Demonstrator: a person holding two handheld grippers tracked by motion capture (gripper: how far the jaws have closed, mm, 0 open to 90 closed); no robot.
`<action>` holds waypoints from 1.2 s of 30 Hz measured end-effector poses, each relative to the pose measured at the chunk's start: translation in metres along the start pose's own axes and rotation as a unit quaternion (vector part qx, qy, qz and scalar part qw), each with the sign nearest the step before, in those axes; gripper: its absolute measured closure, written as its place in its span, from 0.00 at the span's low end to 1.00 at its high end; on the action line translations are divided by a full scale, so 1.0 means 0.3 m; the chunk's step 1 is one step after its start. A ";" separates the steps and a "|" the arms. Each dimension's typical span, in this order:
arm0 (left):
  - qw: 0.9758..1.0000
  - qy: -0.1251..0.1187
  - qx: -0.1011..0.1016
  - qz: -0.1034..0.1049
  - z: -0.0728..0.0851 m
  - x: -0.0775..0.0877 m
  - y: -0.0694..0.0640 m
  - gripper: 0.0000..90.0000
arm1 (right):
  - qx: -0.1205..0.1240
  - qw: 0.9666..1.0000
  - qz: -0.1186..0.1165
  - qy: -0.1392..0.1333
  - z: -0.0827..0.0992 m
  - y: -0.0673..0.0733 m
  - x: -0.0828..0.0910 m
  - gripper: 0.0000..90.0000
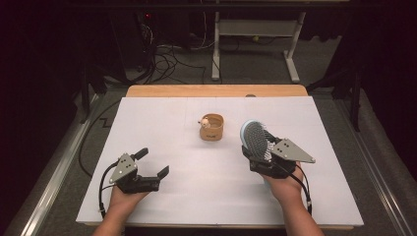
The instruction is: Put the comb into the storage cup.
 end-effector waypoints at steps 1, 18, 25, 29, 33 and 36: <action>1.000 -0.001 0.000 0.002 -0.003 -0.004 -0.004 0.02 | 0.001 1.000 0.000 0.000 0.000 0.000 0.000 0.23; 0.999 0.005 -0.029 0.032 -0.103 -0.133 -0.108 0.02 | -0.006 1.000 0.008 -0.007 -0.005 -0.007 0.001 0.23; 0.999 0.004 -0.030 0.041 -0.115 -0.176 -0.119 0.03 | -0.008 1.000 0.012 -0.007 -0.004 -0.012 0.003 0.23; 0.998 0.005 -0.034 0.047 -0.129 -0.204 -0.129 0.03 | -0.011 1.000 0.012 -0.009 -0.006 -0.013 0.002 0.23; 0.998 0.003 -0.032 0.057 -0.138 -0.233 -0.145 0.03 | -0.010 1.000 0.013 -0.010 -0.006 -0.014 0.001 0.23; 0.997 0.004 -0.027 0.065 -0.130 -0.247 -0.156 0.02 | -0.007 1.000 0.014 -0.011 -0.007 -0.012 0.001 0.23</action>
Point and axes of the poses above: each handheld gripper's, and its own axes: x roughly backward along the jaws, z roughly out of its underside, y roughly to its left, the point moved 2 cm from there along -x, roughly forward along the jaws, and after that the axes turned 12 degrees about x, right-handed, at the moved point
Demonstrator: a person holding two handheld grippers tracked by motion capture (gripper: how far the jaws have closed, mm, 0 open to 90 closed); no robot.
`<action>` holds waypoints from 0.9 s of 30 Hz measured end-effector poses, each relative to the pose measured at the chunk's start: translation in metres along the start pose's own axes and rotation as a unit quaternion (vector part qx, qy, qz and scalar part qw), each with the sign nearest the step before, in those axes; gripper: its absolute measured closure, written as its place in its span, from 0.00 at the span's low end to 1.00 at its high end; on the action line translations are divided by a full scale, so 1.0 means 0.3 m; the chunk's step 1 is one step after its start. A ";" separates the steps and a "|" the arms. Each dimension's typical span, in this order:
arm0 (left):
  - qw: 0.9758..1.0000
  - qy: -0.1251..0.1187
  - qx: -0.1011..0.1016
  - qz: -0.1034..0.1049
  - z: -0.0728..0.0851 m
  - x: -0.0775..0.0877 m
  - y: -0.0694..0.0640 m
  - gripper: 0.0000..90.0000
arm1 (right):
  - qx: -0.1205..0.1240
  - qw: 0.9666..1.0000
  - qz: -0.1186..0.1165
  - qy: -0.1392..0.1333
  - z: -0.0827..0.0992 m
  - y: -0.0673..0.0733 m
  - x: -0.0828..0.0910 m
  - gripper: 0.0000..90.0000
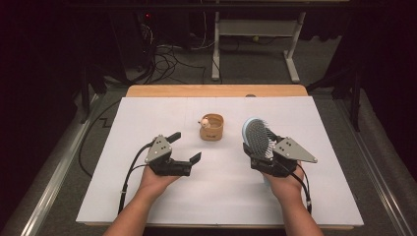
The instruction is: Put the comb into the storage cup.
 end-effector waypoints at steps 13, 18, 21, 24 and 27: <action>1.000 0.012 0.004 0.001 0.023 0.020 -0.009 0.00 | 0.010 1.000 -0.002 -0.010 -0.030 0.033 -0.025 0.23; 1.000 0.008 0.003 0.004 0.017 0.030 -0.013 0.00 | 0.024 1.000 -0.008 -0.009 -0.048 0.055 -0.061 0.23; 1.000 0.005 0.001 0.004 0.012 0.035 -0.017 0.00 | 0.032 0.999 -0.008 -0.012 -0.069 0.059 -0.082 0.23; 1.000 0.002 0.003 0.004 0.007 0.040 -0.018 0.00 | 0.035 0.999 -0.009 -0.020 -0.092 0.066 -0.103 0.23; 1.000 0.001 0.004 0.003 0.002 0.045 -0.016 0.00 | 0.041 0.999 -0.009 -0.028 -0.112 0.080 -0.120 0.23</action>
Point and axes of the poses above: each handheld gripper's, and its own axes: x roughly backward along the jaws, z roughly out of its underside, y roughly to its left, the point moved 2 cm from there along -x, roughly forward along the jaws, and after that the axes turned 12 degrees about x, right-handed, at the moved point
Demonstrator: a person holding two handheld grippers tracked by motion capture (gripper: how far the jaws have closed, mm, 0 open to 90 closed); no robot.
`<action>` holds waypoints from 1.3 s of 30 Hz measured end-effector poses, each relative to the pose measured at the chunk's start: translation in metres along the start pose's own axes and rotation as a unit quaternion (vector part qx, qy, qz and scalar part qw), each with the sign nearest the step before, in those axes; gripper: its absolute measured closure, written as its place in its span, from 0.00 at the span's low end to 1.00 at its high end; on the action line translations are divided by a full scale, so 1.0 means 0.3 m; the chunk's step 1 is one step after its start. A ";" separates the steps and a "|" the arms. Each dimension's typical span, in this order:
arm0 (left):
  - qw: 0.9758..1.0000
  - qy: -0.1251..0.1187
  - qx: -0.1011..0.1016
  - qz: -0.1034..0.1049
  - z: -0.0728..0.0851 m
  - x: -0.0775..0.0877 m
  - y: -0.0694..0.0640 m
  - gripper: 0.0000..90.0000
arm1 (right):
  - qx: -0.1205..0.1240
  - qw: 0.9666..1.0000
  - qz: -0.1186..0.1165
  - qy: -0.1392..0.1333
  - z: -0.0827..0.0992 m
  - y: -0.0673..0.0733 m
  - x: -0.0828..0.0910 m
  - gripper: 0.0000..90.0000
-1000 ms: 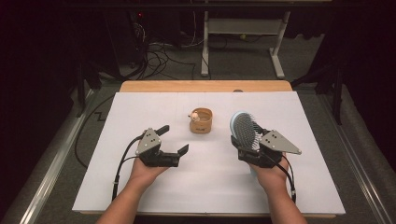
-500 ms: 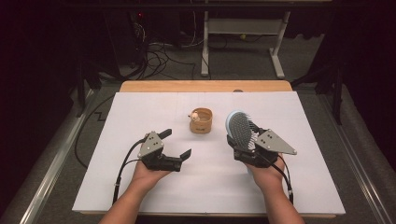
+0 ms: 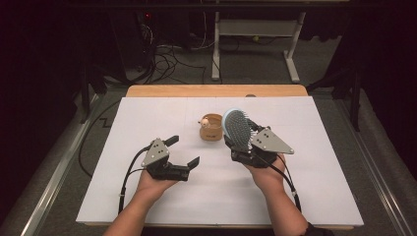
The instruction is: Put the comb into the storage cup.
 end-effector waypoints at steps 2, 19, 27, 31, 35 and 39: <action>1.000 0.002 0.002 -0.001 -0.002 0.003 0.003 0.00 | 0.000 1.000 -0.002 -0.006 -0.014 0.014 -0.015 0.23; 1.000 -0.007 0.002 0.008 -0.017 0.027 -0.015 0.00 | 0.016 1.000 -0.021 -0.014 -0.027 0.118 -0.044 0.23; 1.000 -0.013 0.000 0.018 -0.032 0.044 -0.038 0.00 | 0.020 0.999 -0.030 0.001 0.002 0.142 -0.033 0.23; 1.000 -0.015 0.000 0.022 -0.039 0.051 -0.045 0.00 | 0.026 0.999 -0.031 0.003 0.009 0.153 -0.033 0.23; 1.000 -0.017 0.000 0.024 -0.043 0.057 -0.049 0.00 | 0.030 0.999 -0.030 0.000 0.011 0.162 -0.032 0.23; 0.999 -0.019 0.001 0.027 -0.048 0.060 -0.054 0.00 | 0.036 0.999 -0.031 -0.005 0.008 0.171 -0.031 0.23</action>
Point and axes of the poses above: each handheld gripper's, and its own axes: x roughly backward along the jaws, z roughly out of its underside, y roughly to its left, the point moved 2 cm from there along -x, roughly forward along the jaws, and after that the axes turned 12 degrees about x, right-handed, at the moved point
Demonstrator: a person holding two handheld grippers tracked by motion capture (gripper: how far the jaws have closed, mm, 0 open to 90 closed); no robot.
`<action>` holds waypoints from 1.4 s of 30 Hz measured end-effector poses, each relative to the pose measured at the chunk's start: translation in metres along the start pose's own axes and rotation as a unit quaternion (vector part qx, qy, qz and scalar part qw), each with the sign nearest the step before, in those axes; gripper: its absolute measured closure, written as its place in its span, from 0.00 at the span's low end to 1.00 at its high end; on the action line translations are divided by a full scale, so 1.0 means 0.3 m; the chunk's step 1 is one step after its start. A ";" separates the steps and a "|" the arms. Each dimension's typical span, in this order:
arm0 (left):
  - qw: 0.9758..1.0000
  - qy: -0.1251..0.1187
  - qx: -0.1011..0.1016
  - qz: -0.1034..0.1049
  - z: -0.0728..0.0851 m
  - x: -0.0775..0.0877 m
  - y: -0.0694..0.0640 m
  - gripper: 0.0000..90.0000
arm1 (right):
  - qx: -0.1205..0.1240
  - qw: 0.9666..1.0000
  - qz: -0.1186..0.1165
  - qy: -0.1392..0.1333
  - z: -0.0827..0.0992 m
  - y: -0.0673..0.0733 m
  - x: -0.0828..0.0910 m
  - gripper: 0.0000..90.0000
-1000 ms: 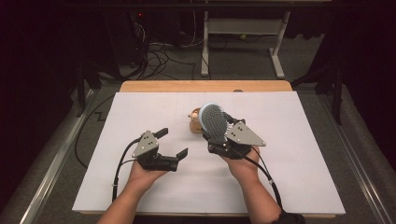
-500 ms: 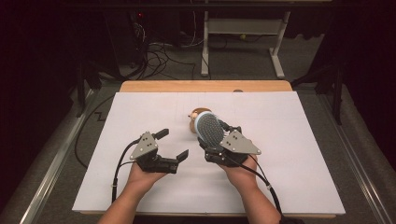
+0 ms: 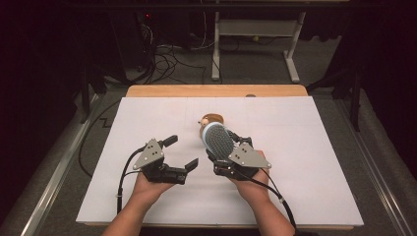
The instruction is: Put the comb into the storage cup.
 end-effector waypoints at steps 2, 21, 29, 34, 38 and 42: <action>1.000 -0.001 0.000 0.001 -0.002 0.001 -0.002 0.00 | 0.002 1.000 0.000 -0.003 -0.003 0.005 0.001 0.23; 1.000 -0.005 0.004 0.007 -0.014 0.011 -0.011 0.00 | 0.027 1.000 -0.010 -0.012 -0.025 0.054 -0.008 0.23; 1.000 -0.010 0.004 0.010 -0.025 0.020 -0.018 0.00 | 0.036 0.999 -0.008 -0.014 -0.030 0.064 -0.010 0.23; 1.000 -0.010 0.002 0.012 -0.028 0.022 -0.023 0.00 | 0.043 0.999 -0.007 -0.017 -0.030 0.077 -0.015 0.23; 1.000 -0.010 0.004 0.015 -0.029 0.022 -0.026 0.00 | 0.047 0.999 -0.010 -0.016 -0.030 0.088 -0.022 0.23; 1.000 -0.012 0.006 0.016 -0.032 0.024 -0.028 0.00 | 0.052 0.998 -0.013 -0.016 -0.030 0.099 -0.026 0.23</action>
Point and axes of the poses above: each handheld gripper's, and its own axes: x roughly backward along the jaws, z roughly out of its underside, y roughly to its left, the point moved 2 cm from there along -x, roughly forward along the jaws, and after that the axes turned 12 degrees about x, right-handed, at the moved point
